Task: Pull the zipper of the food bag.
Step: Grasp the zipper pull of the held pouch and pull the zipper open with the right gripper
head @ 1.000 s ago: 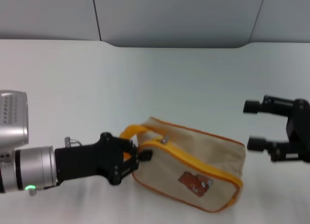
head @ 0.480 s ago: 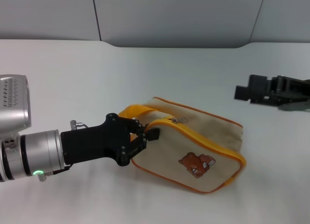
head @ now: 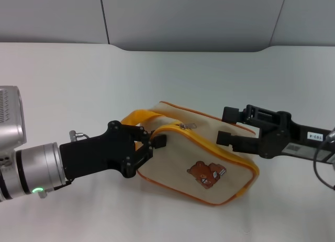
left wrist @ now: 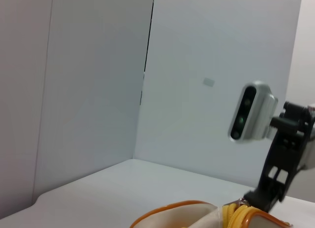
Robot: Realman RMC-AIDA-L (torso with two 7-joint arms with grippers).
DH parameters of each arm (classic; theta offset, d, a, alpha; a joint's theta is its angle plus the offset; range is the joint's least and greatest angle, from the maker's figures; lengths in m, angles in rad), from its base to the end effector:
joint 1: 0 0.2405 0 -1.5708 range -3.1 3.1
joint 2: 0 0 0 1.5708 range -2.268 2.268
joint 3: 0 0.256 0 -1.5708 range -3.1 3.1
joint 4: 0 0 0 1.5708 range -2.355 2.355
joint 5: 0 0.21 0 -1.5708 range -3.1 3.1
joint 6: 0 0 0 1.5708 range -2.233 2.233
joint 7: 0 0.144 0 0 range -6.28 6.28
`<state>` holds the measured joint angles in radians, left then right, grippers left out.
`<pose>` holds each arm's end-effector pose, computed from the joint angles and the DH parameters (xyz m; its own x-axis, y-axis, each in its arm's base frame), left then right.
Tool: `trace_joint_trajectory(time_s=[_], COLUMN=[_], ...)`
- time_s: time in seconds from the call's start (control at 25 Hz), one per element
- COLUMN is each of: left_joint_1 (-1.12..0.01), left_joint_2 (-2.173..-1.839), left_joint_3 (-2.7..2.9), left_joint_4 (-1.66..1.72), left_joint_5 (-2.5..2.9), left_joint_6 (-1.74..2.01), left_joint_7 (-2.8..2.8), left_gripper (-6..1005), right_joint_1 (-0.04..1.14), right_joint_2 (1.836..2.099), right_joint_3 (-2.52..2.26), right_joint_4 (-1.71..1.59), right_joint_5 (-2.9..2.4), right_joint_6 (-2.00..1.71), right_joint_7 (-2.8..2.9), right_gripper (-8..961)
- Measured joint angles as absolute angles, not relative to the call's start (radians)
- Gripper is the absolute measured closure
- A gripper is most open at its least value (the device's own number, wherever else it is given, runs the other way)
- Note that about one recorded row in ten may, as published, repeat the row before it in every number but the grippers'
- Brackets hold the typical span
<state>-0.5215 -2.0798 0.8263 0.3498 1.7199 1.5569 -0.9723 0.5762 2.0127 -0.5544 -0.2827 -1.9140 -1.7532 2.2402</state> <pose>-0.2537 0.3016 -0.0452 0.7429 0.1615 0.6496 0.3310 -0.9321 -0.1469 0.2511 0.3018 -0.0094 -0.0701 -0.9498 -0.3048 -0.7367 -0.1567 0.6578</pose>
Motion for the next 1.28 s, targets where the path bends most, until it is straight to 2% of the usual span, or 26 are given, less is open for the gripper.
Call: trace_joint_trajectory(time_s=[0.08, 0.44, 0.68, 1.0, 1.28], left_joint_1=[-0.519, -0.519, -0.526, -0.531, -0.535], left_joint_2=[-2.079, -2.080, -2.080, -2.080, -2.080], left_joint_3=[0.830, 0.832, 0.833, 0.833, 0.833], left_joint_4=[0.350, 0.346, 0.335, 0.334, 0.334], left_joint_5=[1.719, 1.719, 1.719, 1.718, 1.721], left_joint_6=[1.556, 1.554, 1.552, 1.548, 1.541], left_joint_7=[-0.972, -0.972, -0.970, -0.970, -0.969], left_gripper=[935, 937, 940, 940, 940], right_joint_1=[0.568, 0.597, 0.627, 0.652, 0.665], right_joint_2=[2.030, 2.040, 2.048, 2.056, 2.061], right_joint_3=[-0.550, -0.556, -0.561, -0.580, -0.586], right_joint_4=[-0.276, -0.272, -0.271, -0.270, -0.273], right_joint_5=[-1.910, -1.914, -1.917, -1.919, -1.919], right_joint_6=[-1.726, -1.657, -1.637, -1.623, -1.621], right_joint_7=[2.245, 2.253, 2.262, 2.274, 2.276], right_gripper=[196, 264, 428, 425, 505])
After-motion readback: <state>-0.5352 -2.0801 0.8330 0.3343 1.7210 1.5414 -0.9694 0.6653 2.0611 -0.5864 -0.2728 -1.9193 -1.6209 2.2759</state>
